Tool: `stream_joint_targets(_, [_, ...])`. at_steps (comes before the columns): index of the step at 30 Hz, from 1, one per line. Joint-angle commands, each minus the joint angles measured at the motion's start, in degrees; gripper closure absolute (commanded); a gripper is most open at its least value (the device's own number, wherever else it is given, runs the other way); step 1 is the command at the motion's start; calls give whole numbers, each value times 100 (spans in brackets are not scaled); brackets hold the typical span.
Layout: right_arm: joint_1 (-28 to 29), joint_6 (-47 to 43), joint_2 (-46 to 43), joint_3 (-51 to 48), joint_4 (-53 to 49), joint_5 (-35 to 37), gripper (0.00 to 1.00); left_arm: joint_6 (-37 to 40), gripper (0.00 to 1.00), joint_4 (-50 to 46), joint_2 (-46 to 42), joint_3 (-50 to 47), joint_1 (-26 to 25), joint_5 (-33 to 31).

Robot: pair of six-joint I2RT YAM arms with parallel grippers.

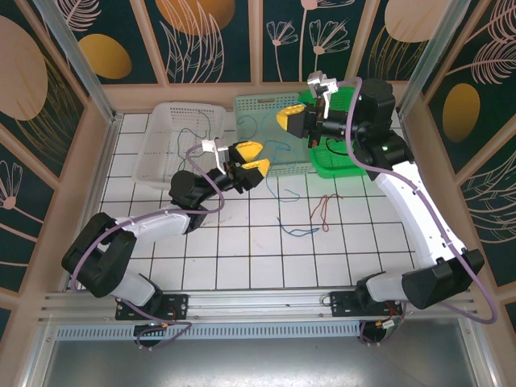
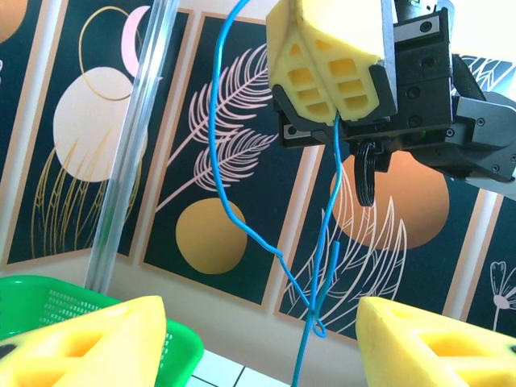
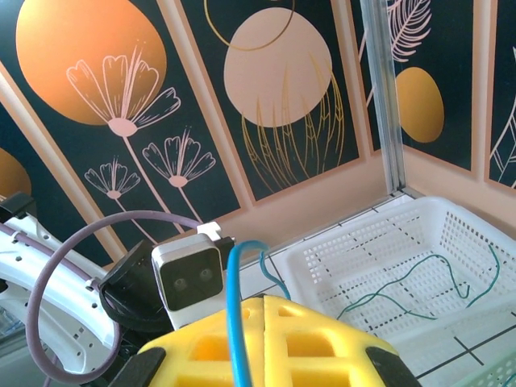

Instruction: Untangle the cables

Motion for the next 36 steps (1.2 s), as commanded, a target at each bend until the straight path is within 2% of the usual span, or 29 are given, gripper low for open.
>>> stream_joint_targets(1, [-18,-18,-110,-74,170,-9,100,-174,36,381,91,228,-62,228])
stream_joint_targets(18, [-18,-4,-119,-122,177,-17,100,85,39,-130,233,669,-216,138])
stream_joint_targets(27, [-22,-43,-160,-96,122,26,100,170,63,-379,296,730,-225,102])
stream_joint_targets(36, [-69,-136,-259,-92,15,189,100,461,76,-700,19,547,-222,-143])
